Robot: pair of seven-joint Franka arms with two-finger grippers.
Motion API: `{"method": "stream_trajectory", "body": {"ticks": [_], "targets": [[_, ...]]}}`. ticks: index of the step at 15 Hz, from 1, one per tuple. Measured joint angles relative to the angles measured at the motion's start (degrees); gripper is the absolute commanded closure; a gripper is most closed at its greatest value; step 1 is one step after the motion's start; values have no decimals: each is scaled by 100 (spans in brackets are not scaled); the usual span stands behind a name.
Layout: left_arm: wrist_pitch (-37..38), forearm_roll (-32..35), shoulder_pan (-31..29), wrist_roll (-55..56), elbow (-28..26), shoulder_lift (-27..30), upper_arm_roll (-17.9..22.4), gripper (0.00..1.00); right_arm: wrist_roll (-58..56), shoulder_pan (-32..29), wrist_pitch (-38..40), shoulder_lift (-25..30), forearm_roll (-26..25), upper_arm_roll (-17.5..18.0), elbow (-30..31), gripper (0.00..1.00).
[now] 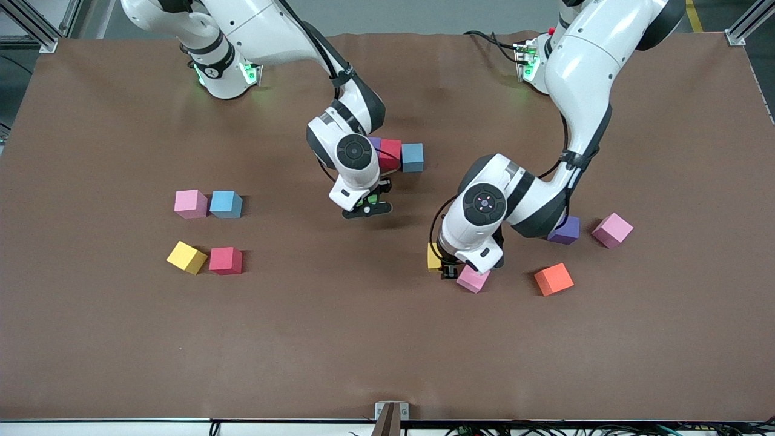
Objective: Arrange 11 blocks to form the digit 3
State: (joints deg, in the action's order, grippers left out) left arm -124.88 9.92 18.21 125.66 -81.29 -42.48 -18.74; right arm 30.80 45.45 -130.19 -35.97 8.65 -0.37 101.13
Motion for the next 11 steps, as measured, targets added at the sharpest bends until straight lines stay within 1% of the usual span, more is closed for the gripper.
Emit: {"method": "stream_trajectory", "body": {"ticks": [4, 8, 10, 11], "targets": [[-65, 0, -4, 161, -4, 46, -37, 98, 88, 5, 17, 2, 0, 1, 1, 67], [-69, 0, -13, 278, -15, 116, -169, 98, 128, 9, 23, 3, 0, 1, 3, 67], [-65, 0, -20, 287, -144, 169, -175, 98, 133, 10, 24, 3, 0, 1, 3, 67], [-65, 0, -30, 287, -239, 194, -175, 98, 134, 10, 24, 4, 0, 1, 3, 62]]}}
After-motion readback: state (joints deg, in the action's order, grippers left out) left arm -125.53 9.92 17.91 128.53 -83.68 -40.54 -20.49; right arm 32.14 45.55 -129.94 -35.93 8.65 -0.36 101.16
